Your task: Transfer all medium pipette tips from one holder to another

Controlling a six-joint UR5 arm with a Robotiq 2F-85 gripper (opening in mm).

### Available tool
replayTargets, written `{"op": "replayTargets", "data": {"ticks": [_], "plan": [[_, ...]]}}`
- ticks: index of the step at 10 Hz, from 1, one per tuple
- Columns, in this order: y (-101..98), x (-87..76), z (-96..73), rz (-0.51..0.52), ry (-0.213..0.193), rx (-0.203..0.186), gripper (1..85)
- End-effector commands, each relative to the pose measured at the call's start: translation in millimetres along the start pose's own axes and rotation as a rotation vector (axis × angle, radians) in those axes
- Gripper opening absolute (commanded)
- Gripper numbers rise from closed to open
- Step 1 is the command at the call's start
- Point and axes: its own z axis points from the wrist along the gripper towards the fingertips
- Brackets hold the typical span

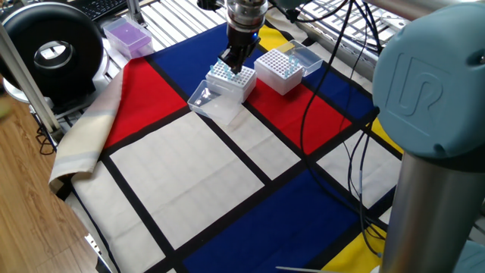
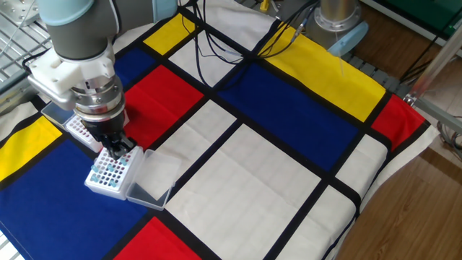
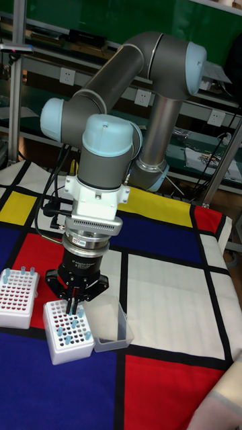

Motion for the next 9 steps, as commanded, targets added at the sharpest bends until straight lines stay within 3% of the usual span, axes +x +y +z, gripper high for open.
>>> {"op": "replayTargets", "data": {"ticks": [1,4,9], "plan": [[3.0,-4.1,-3.6,0.044,-0.009,-0.008,1.7],[7.7,-7.9,-8.8,0.071,-0.013,-0.009,1.7],[6.0,-8.0,-41.5,0.101,0.016,0.001,1.7]]}}
